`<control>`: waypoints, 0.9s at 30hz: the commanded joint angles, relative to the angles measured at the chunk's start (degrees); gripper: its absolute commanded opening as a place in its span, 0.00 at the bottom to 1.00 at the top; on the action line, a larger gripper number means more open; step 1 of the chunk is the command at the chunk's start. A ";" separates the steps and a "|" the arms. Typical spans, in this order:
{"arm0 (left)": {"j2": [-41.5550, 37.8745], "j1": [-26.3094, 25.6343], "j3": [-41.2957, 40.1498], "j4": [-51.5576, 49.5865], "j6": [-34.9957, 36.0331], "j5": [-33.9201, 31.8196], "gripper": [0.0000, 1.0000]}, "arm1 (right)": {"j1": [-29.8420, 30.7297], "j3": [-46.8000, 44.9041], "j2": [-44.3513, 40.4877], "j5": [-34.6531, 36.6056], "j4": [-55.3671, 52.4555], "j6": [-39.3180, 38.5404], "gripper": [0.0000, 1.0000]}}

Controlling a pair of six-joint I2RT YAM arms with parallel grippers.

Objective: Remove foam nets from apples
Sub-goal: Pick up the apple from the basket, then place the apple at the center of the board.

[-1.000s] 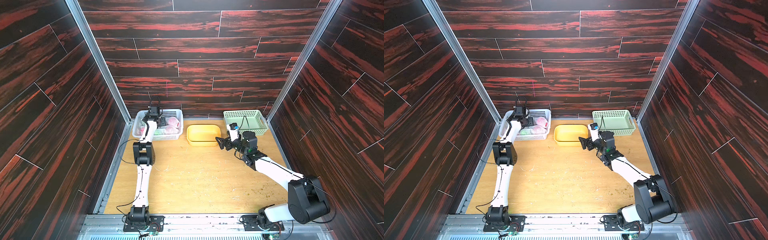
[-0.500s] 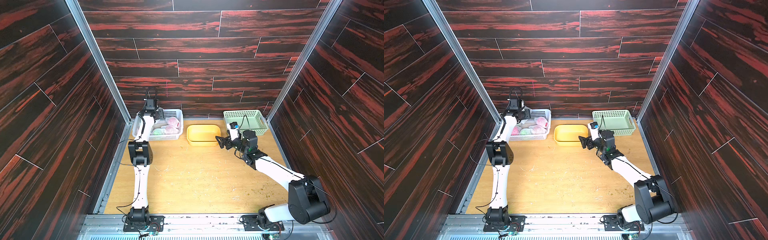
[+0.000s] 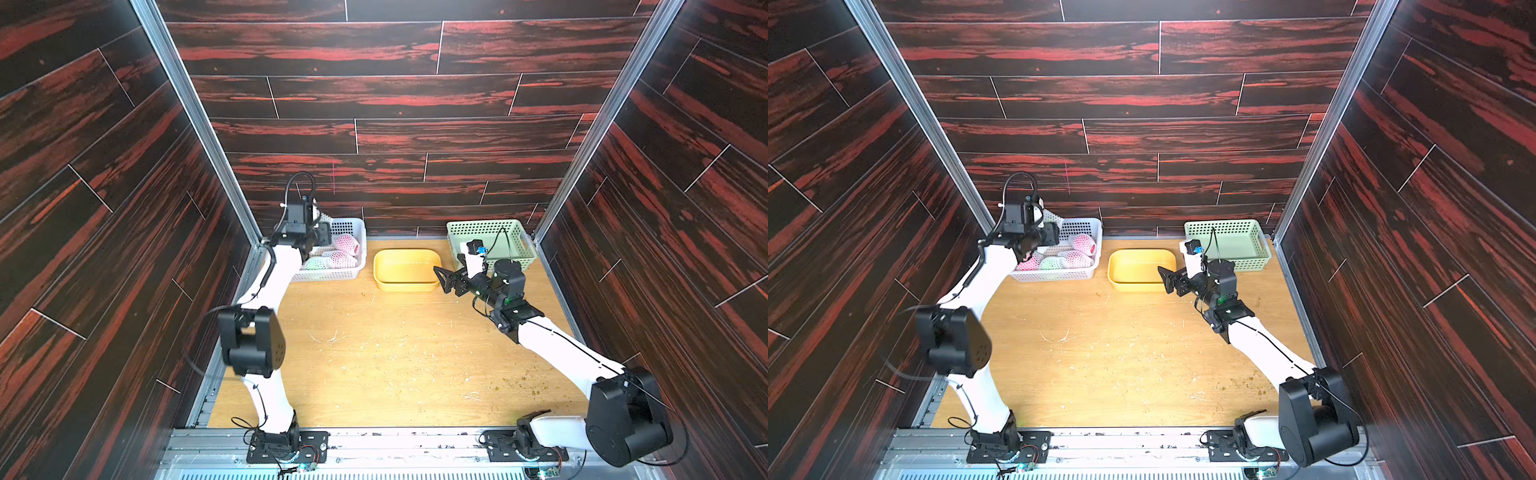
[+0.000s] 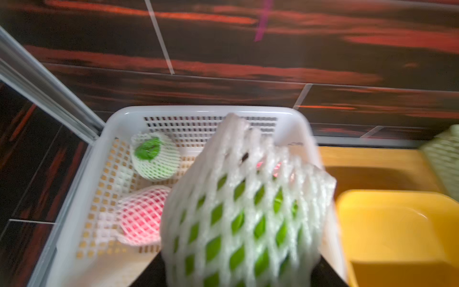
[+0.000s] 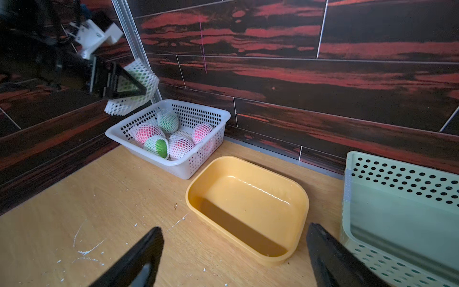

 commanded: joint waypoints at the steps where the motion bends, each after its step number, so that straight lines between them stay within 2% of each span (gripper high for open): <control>1: -9.85 -4.16 -11.17 7.58 -3.56 0.53 0.45 | 0.59 -1.04 -2.55 -1.47 -0.21 2.01 0.94; 6: -21.28 -12.77 -28.26 13.79 -4.64 4.53 0.45 | 0.69 -5.32 -6.20 -2.08 0.60 4.63 0.94; 8: -24.79 -17.74 -34.56 15.89 -3.58 6.37 0.44 | 0.69 -7.97 -7.86 -2.04 1.66 5.71 0.94; 10: -26.91 -22.72 -39.79 17.64 -2.20 4.39 0.44 | 0.76 -10.81 -8.94 -3.03 3.23 6.87 0.94; 13: -26.09 -28.27 -46.32 23.04 -2.49 5.97 0.46 | 0.69 -14.99 -9.77 -4.62 6.07 8.73 0.94; 18: -17.20 -33.67 -46.79 25.09 -2.25 8.41 0.45 | 0.69 -18.93 -10.20 -4.09 6.68 9.86 0.94; 22: -9.42 -35.02 -40.78 20.40 -0.67 10.38 0.48 | 0.70 -20.56 -10.48 -4.34 5.88 9.54 0.94; 27: -5.70 -35.11 -36.89 16.49 2.94 10.88 0.66 | 0.72 -21.57 -10.93 -3.27 6.01 8.50 0.94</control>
